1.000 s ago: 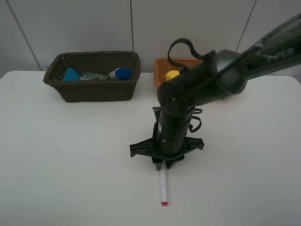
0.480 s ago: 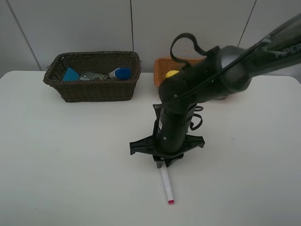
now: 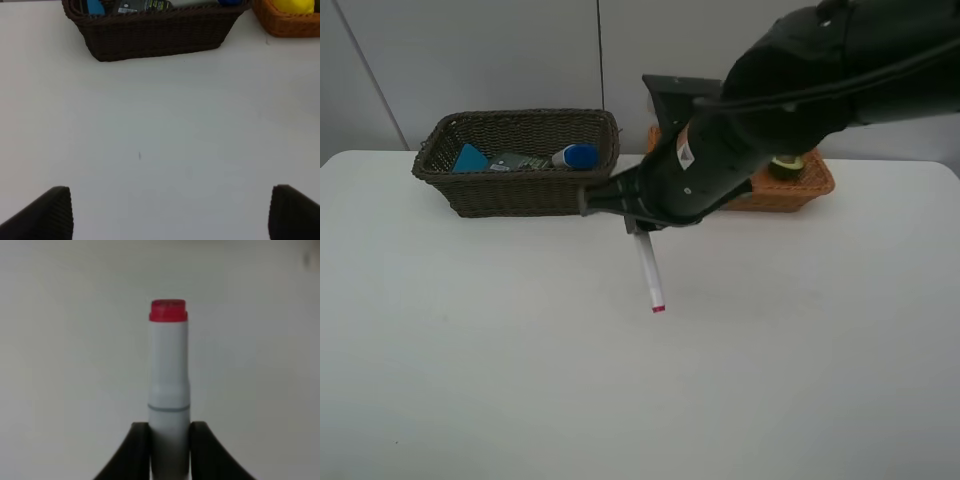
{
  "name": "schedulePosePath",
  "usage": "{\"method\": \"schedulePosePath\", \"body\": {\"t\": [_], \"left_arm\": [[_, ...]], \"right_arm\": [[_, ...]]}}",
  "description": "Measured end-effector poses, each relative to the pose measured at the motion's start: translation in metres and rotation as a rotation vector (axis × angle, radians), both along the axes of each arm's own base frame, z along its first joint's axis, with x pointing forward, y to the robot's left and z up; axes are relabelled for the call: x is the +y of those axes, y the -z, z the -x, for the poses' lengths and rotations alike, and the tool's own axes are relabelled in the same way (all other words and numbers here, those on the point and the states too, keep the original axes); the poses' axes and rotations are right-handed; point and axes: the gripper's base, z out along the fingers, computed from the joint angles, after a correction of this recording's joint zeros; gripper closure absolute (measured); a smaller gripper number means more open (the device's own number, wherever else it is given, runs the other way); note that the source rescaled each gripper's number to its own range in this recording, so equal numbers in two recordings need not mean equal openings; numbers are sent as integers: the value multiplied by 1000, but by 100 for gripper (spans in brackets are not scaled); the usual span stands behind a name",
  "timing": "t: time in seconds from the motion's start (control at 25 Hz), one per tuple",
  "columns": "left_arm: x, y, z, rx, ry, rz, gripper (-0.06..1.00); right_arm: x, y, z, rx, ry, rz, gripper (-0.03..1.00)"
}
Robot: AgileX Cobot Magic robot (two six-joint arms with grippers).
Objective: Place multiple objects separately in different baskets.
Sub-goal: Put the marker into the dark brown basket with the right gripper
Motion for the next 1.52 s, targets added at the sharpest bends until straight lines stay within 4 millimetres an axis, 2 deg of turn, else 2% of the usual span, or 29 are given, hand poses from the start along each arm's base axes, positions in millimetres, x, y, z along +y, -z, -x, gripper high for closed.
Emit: {"method": "schedulePosePath", "body": {"t": [0.16, 0.28, 0.4, 0.56, 0.68, 0.8, 0.88, 1.0, 1.2, 1.24, 1.32, 1.48, 1.52], "left_arm": [[0, 0, 0, 0, 0, 0, -6], [0, 0, 0, 0, 0, 0, -6], [0, 0, 0, 0, 0, 0, -6], [0, 0, 0, 0, 0, 0, -6], [0, 0, 0, 0, 0, 0, -6], [0, 0, 0, 0, 0, 0, -6], [0, 0, 0, 0, 0, 0, -6], [0, 0, 0, 0, 0, 0, -6], [0, 0, 0, 0, 0, 0, -6], [0, 0, 0, 0, 0, 0, -6], [0, 0, 0, 0, 0, 0, -6], [0, 0, 0, 0, 0, 0, -6], [0, 0, 0, 0, 0, 0, -6]], "right_arm": [[11, -21, -27, -198, -45, -225, 97], [15, -35, -63, -304, -16, -349, 97], [26, -38, -97, -383, -4, -427, 97], [56, -24, -137, -516, -77, -495, 97], [73, -4, -167, -563, -90, -506, 97], [77, 22, -194, -531, -48, -441, 97], [75, 30, -208, -516, -15, -403, 97], [75, 38, -220, -512, 5, -384, 97], [75, 50, -222, -510, -19, -319, 96], [75, 50, -222, -514, -25, -306, 93], [75, 50, -222, -517, -29, -301, 78], [75, 49, -222, -518, -30, -298, 21], [75, 50, -222, -514, -28, -292, 11]]}}
